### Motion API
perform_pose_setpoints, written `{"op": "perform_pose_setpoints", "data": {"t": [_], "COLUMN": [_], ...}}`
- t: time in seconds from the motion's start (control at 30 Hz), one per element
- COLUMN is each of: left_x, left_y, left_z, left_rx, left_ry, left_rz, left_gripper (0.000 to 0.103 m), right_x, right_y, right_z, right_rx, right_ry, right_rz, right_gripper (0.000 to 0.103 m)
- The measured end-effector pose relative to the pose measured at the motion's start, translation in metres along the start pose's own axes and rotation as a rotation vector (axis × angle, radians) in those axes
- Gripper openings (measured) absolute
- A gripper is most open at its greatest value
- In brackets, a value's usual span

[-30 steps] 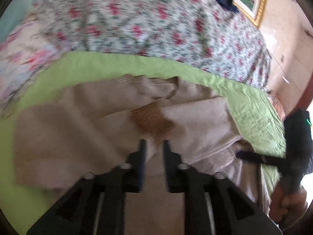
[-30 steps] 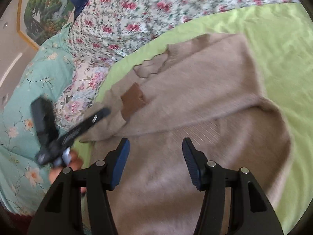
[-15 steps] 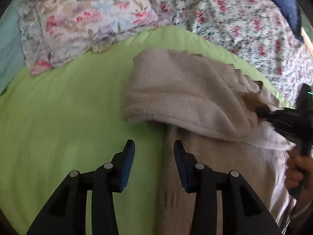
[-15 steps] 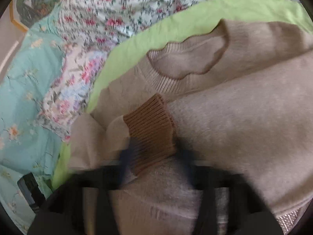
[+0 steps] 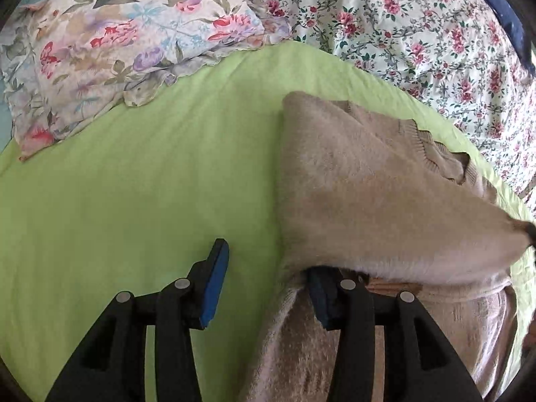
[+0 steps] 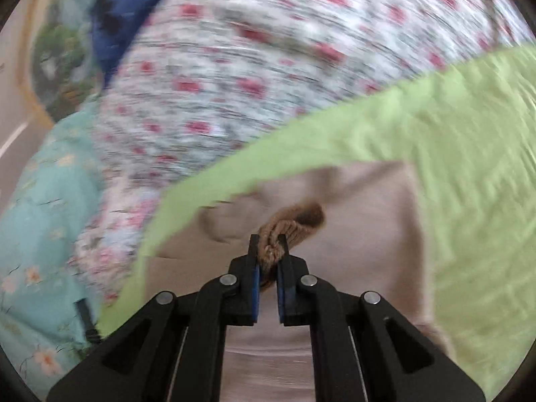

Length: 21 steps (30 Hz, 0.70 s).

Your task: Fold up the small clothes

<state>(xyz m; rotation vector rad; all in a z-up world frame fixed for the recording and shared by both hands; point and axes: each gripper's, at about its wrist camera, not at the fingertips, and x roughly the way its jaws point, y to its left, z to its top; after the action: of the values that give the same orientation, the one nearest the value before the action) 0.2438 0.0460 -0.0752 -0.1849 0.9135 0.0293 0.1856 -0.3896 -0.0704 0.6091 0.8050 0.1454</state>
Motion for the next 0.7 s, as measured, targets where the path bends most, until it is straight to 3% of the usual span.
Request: {"op": "perform_pose_setpoints", "data": {"t": [0.07, 0.2, 0.4, 0.63, 0.7], "left_x": [-0.003, -0.006, -0.003, -0.004, -0.009], "left_y": [0.000, 0.007, 0.019, 0.013, 0.011], "left_z": [-0.002, -0.007, -0.007, -0.007, -0.010], "left_rx": [0.006, -0.024, -0.092, -0.061, -0.042], "left_ry": [-0.005, -0.014, 0.005, 0.029, 0.028], "left_rz": [-0.003, -0.029, -0.081, -0.060, -0.059], "left_gripper": [0.047, 0.048, 0.048, 0.048, 0.048], "right_x": [0.003, -0.014, 0.030, 0.018, 0.003], "right_y": [-0.011, -0.007, -0.030, -0.045, -0.039], "right_z": [-0.003, -0.008, -0.032, -0.027, -0.022], "right_rx": [-0.008, -0.047, -0.055, -0.032, -0.032], "right_ry": [0.008, -0.092, 0.082, 0.044, 0.000], "right_rz": [-0.031, -0.009, -0.181, -0.308, -0.277], "right_gripper": [0.009, 0.009, 0.010, 0.010, 0.010]}}
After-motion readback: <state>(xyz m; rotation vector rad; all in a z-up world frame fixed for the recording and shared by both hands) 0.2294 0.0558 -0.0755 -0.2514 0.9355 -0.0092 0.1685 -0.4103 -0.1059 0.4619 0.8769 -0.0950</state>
